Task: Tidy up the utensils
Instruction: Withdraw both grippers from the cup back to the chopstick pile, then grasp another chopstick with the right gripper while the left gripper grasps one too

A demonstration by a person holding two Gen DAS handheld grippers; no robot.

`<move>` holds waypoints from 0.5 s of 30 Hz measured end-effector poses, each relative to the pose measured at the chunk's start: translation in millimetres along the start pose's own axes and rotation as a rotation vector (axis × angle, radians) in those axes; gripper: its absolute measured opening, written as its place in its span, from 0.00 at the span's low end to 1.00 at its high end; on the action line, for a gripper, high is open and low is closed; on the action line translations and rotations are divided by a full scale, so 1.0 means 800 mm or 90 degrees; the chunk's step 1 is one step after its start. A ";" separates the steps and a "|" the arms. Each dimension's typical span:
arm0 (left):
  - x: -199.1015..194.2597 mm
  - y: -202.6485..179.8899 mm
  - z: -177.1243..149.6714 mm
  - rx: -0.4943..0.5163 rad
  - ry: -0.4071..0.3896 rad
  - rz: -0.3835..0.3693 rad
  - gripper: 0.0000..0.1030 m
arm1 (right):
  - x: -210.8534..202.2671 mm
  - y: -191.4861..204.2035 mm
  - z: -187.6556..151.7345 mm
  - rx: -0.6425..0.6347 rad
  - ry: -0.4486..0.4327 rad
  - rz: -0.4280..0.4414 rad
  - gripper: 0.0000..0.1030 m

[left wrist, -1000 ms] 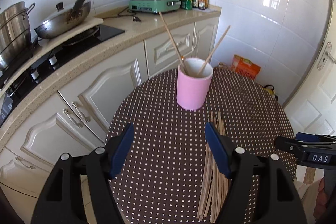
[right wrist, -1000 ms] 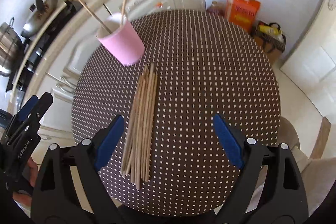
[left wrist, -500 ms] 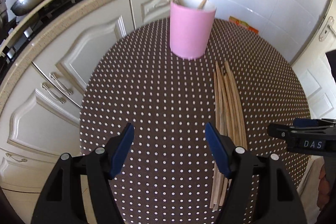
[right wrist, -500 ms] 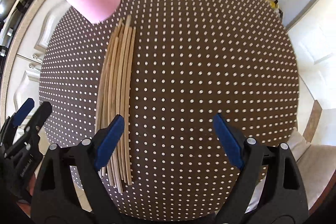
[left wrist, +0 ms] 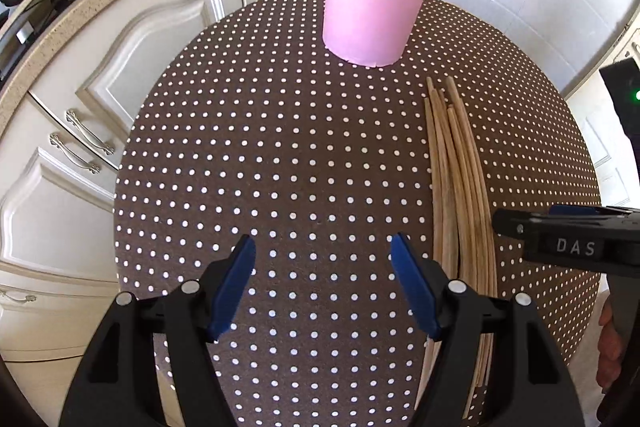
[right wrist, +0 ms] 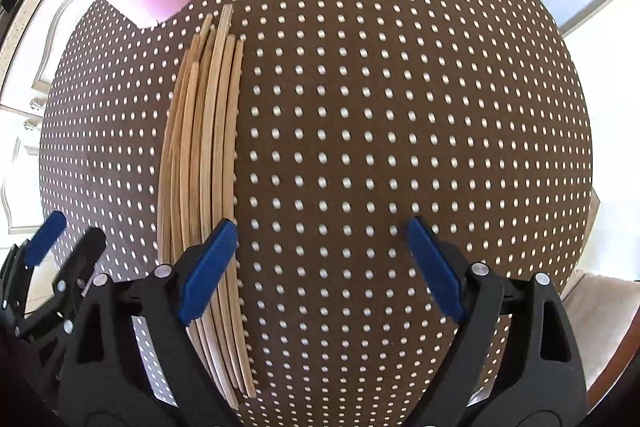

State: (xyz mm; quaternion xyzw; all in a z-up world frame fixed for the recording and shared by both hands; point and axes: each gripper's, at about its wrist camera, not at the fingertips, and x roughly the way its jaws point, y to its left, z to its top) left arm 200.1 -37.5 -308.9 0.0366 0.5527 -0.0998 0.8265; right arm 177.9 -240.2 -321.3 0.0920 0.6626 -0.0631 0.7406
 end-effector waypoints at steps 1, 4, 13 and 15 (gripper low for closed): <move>0.001 0.000 0.001 0.000 0.001 -0.002 0.67 | 0.001 0.002 0.003 0.005 -0.001 0.002 0.83; 0.003 0.000 0.008 0.003 -0.001 -0.002 0.67 | 0.007 0.012 0.028 0.022 0.002 0.001 0.84; 0.006 0.002 0.020 0.001 -0.001 -0.001 0.67 | 0.009 0.075 0.053 -0.005 0.008 -0.020 0.84; 0.008 0.002 0.020 0.000 0.003 0.002 0.67 | 0.009 0.092 0.049 -0.014 0.009 -0.047 0.84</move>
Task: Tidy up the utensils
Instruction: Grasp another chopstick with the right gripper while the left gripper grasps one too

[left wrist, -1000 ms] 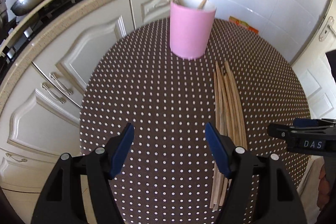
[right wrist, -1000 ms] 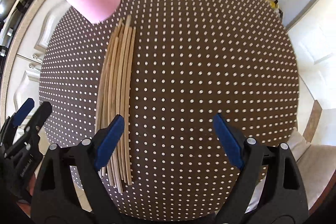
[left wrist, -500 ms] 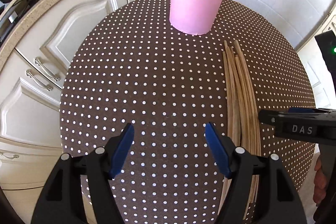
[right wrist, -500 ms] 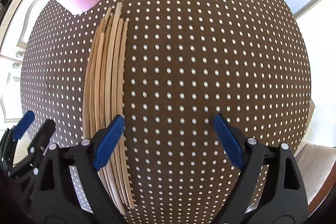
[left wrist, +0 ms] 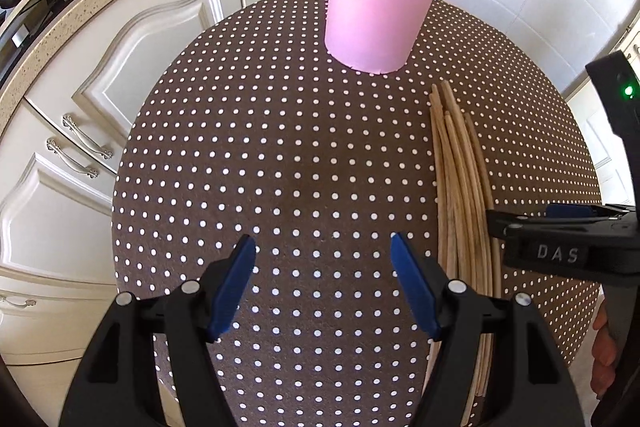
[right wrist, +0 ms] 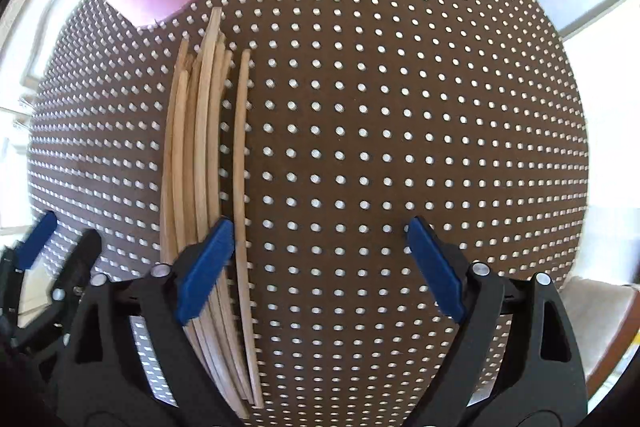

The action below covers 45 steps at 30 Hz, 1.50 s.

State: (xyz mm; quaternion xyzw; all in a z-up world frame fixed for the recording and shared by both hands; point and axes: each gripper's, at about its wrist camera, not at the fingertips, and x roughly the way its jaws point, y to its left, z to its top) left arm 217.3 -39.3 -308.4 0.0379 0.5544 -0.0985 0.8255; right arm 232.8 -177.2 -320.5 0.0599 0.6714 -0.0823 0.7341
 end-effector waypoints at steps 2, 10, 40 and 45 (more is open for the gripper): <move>-0.002 0.000 -0.001 -0.001 0.000 0.000 0.67 | -0.006 0.013 -0.012 0.005 -0.001 -0.002 0.84; -0.008 -0.017 0.003 0.009 -0.006 -0.012 0.67 | -0.022 0.031 -0.006 -0.033 -0.042 0.023 0.25; 0.057 -0.116 0.066 0.078 0.046 0.025 0.51 | -0.018 -0.089 -0.011 0.035 -0.045 0.211 0.06; 0.057 -0.122 0.076 0.082 0.052 -0.005 0.06 | -0.018 -0.110 -0.009 0.053 -0.045 0.232 0.06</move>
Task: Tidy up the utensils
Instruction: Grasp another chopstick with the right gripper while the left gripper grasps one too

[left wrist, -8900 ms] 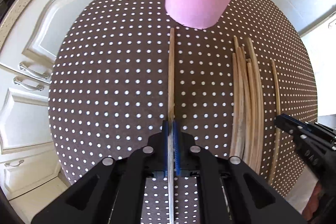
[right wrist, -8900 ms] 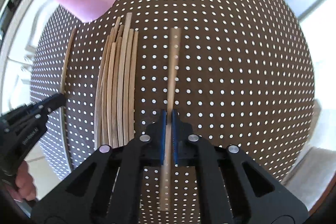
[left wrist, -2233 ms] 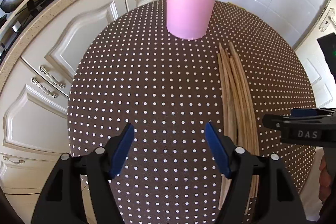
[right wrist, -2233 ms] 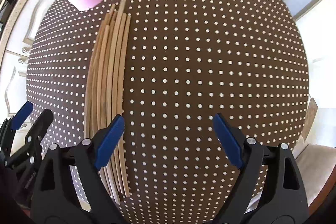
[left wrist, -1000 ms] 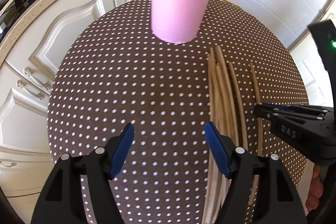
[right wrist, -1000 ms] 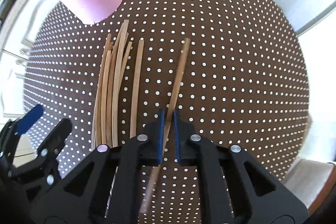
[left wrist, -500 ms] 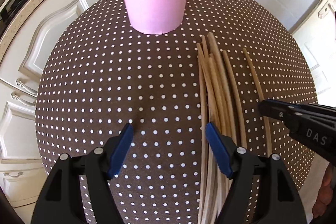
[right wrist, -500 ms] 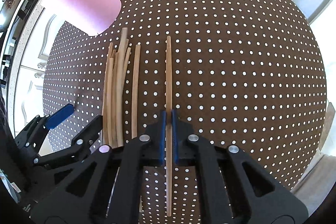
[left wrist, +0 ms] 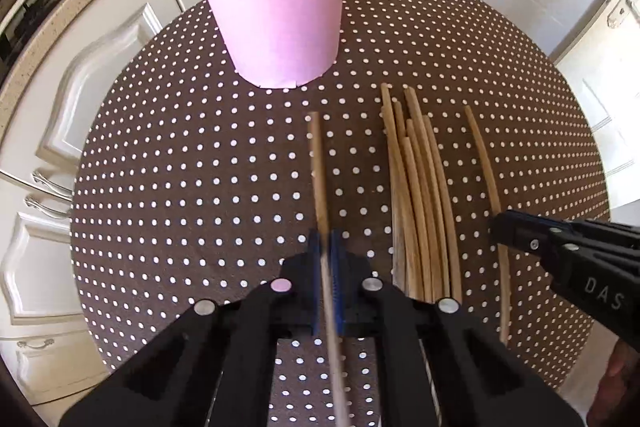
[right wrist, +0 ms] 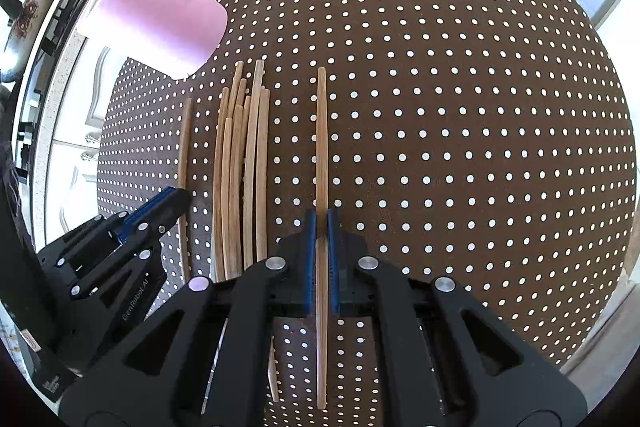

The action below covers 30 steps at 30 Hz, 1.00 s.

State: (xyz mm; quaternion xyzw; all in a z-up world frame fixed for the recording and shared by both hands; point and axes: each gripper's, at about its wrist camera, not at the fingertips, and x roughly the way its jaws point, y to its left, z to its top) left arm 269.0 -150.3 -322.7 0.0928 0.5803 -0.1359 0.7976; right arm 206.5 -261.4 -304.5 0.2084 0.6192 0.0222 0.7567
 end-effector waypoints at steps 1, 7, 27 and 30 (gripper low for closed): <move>-0.001 0.001 0.000 -0.001 0.000 -0.003 0.06 | 0.000 -0.001 0.001 0.004 0.000 0.003 0.06; -0.011 0.014 -0.007 -0.017 -0.004 -0.011 0.06 | -0.006 -0.007 0.002 0.005 -0.003 -0.001 0.06; -0.124 0.058 -0.039 -0.096 -0.131 -0.003 0.06 | -0.131 -0.012 -0.023 -0.075 -0.124 0.011 0.06; -0.145 0.064 -0.039 -0.112 -0.157 -0.001 0.06 | -0.155 -0.012 -0.024 -0.085 -0.147 0.014 0.06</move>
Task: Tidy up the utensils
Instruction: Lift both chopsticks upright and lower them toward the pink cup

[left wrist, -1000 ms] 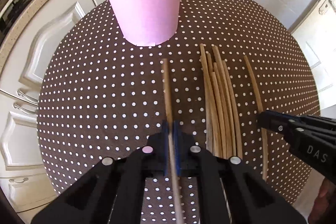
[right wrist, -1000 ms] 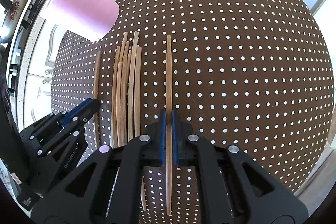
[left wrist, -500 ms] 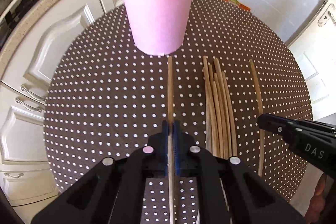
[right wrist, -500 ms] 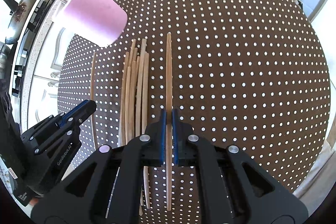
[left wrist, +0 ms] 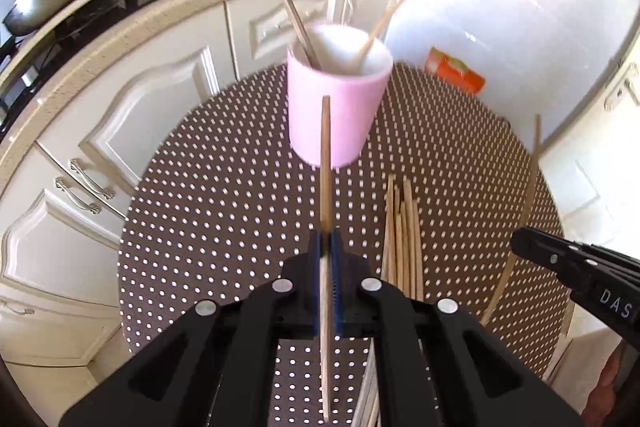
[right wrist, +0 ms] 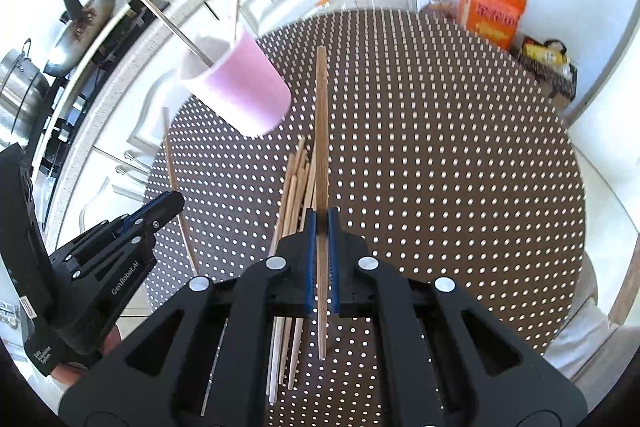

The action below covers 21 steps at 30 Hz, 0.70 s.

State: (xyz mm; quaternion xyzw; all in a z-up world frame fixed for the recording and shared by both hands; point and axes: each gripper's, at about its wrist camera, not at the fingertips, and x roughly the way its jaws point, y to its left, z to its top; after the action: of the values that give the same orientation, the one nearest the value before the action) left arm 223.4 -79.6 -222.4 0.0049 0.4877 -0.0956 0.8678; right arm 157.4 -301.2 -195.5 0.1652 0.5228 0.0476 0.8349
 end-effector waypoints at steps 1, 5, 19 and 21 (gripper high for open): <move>-0.007 0.000 0.001 -0.004 -0.011 0.001 0.06 | -0.011 -0.003 0.001 -0.003 -0.009 0.001 0.06; -0.032 -0.003 0.009 -0.020 -0.051 0.005 0.05 | -0.037 0.005 0.005 -0.010 -0.042 0.009 0.06; -0.111 -0.031 0.038 -0.010 -0.169 0.037 0.05 | -0.097 0.027 0.042 -0.049 -0.148 0.036 0.06; -0.124 -0.031 0.045 -0.012 -0.190 0.040 0.05 | -0.108 0.034 0.053 -0.056 -0.167 0.044 0.06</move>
State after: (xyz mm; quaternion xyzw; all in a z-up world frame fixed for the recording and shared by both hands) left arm 199.6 -91.6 -117.2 -0.0021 0.3538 -0.0635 0.9332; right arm 158.4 -307.2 -95.6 0.1514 0.4008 0.0772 0.9003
